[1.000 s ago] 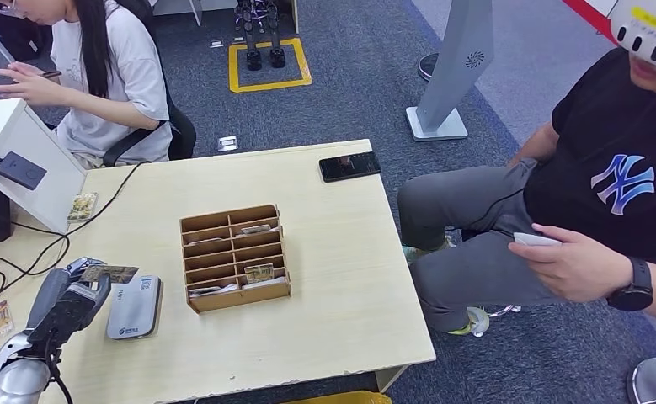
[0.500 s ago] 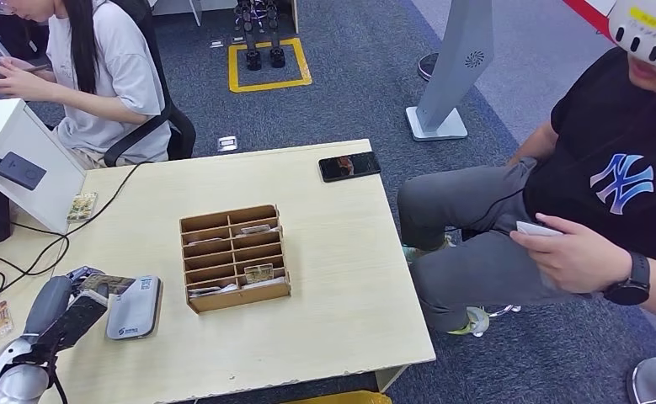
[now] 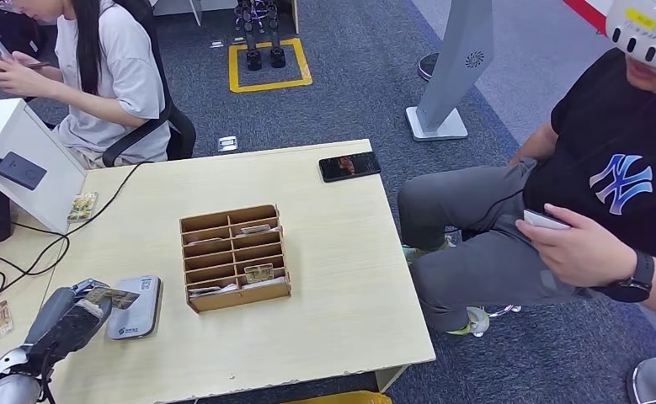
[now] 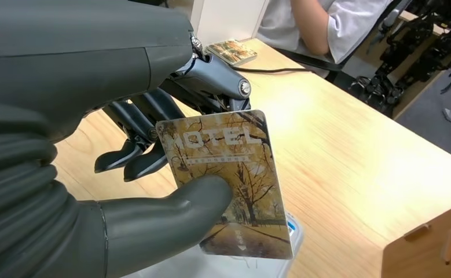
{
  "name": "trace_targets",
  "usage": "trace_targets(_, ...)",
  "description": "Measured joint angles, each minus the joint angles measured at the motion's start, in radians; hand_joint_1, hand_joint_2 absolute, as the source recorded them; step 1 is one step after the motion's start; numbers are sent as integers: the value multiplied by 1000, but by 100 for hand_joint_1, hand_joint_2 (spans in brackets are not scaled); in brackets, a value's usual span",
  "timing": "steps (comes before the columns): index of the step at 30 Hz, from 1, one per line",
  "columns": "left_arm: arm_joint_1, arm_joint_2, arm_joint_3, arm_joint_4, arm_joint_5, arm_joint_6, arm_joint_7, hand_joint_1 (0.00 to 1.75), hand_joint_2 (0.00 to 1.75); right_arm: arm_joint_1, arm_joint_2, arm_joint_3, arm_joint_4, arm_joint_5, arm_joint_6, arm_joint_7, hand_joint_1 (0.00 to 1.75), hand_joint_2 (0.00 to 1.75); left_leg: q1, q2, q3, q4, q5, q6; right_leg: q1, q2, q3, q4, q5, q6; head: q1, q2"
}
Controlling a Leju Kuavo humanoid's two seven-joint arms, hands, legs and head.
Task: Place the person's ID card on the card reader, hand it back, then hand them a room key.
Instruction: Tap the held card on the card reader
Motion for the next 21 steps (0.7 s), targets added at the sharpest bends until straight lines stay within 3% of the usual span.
trace_targets(10, 51, 28, 0, -94, 157, -117, -28, 175, 175, 0, 0, 0, 0, 1, 4, 0, 0, 0, 0, 0, 0, 0, 0, 0, 0, 0, 0, 0, 0, 0, 0, 0)
trace_targets(21, 76, 49, 0, -120, 69, -75, 9, 175, 175, 0, 0, 0, 0, 15, 8, -1, 0, 0, 0, 0, 0, 0, 0, 0, 0, 0, 0, 0, 0, 0, 0, 0)
